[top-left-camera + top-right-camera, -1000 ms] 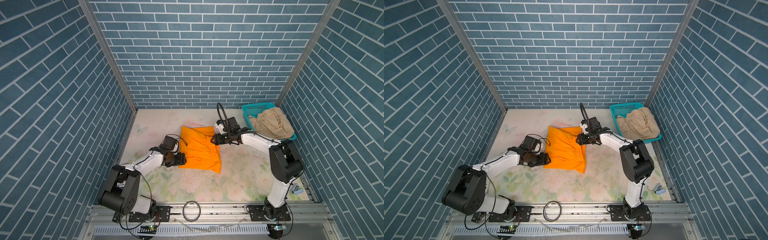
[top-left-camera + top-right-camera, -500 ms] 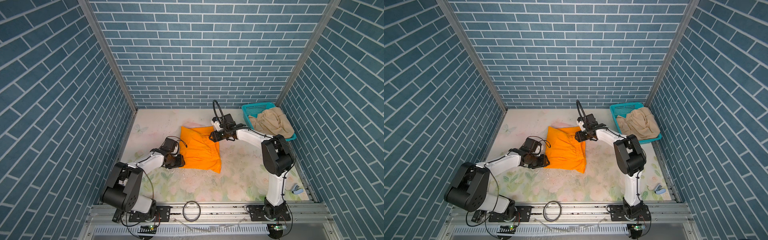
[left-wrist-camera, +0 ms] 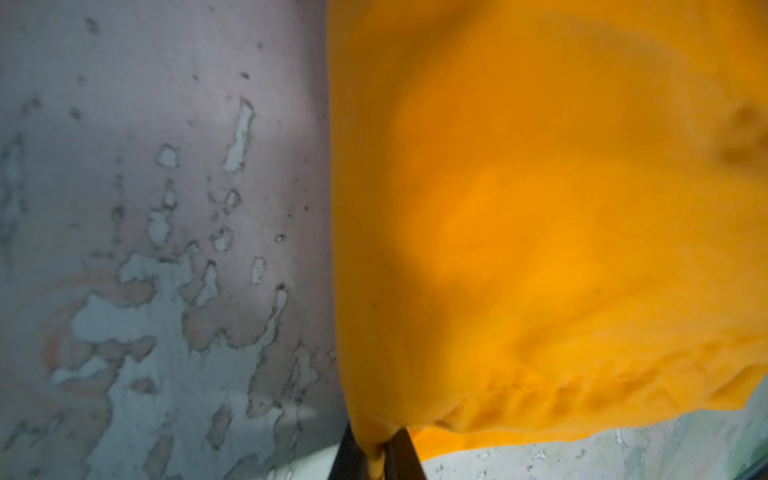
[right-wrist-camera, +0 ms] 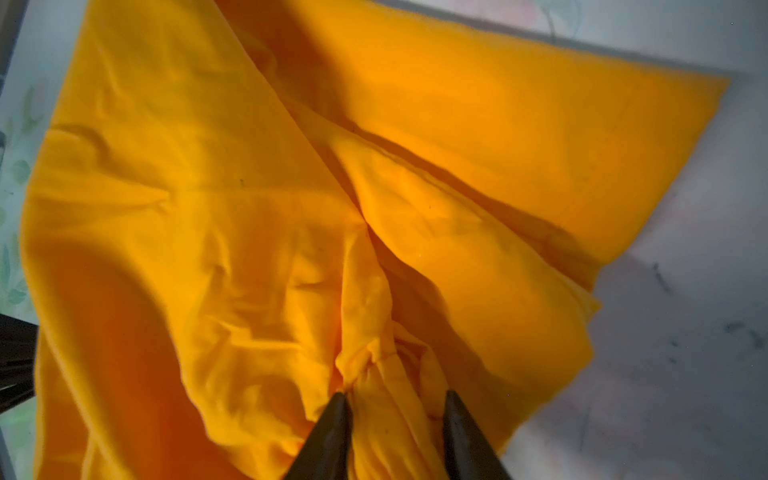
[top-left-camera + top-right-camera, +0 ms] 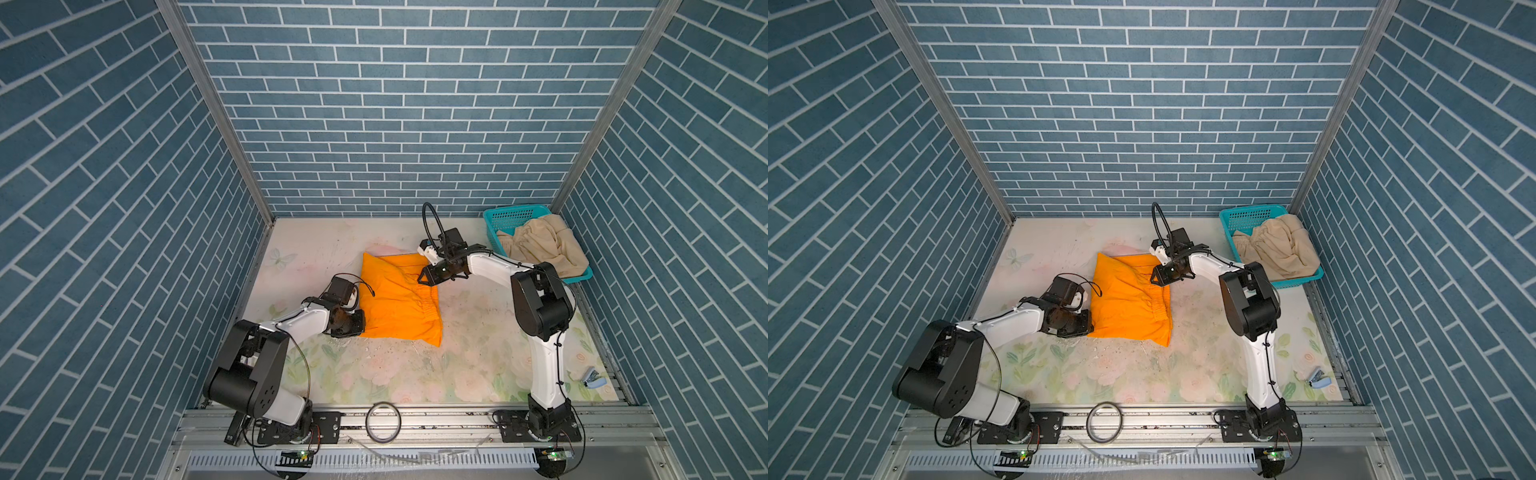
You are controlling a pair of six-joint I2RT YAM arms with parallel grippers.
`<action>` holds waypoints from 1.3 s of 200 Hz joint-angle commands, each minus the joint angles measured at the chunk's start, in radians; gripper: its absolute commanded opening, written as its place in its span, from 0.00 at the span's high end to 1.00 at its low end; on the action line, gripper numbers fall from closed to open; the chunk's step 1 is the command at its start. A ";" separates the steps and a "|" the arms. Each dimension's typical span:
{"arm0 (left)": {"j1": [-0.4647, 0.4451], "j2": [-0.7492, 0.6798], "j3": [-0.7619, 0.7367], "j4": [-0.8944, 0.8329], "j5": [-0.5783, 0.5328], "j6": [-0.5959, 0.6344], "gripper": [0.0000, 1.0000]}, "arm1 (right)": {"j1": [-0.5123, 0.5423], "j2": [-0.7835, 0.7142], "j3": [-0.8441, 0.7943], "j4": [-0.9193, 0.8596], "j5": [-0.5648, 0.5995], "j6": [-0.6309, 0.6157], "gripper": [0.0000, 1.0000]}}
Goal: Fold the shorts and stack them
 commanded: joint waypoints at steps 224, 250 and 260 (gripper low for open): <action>-0.343 0.077 0.584 -0.373 -0.229 -0.041 0.00 | -0.136 -0.653 -0.456 0.030 0.245 0.253 0.33; -0.468 0.304 0.757 -0.422 -0.271 -0.063 0.00 | -0.177 -0.799 -0.578 0.028 0.299 0.284 0.32; -0.505 0.375 0.810 -0.437 -0.296 -0.070 0.00 | -0.194 -0.850 -0.613 0.029 0.300 0.295 0.31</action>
